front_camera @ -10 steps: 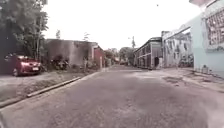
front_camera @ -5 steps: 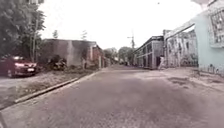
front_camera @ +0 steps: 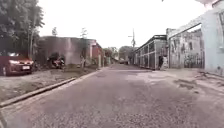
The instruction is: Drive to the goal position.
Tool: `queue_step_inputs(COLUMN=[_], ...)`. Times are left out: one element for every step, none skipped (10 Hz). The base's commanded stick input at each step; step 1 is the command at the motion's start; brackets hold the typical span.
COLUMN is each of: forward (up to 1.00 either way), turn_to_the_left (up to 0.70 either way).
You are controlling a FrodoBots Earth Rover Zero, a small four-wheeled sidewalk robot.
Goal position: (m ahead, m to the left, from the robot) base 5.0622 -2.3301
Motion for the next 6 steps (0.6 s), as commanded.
queue_step_inputs(forward=[0.70, 0.70, 0.70, 0.70, 0.70, 0.70], turn_to_the_left=[-0.20, -0.35, -0.35, -0.35, -0.02, 0.00])
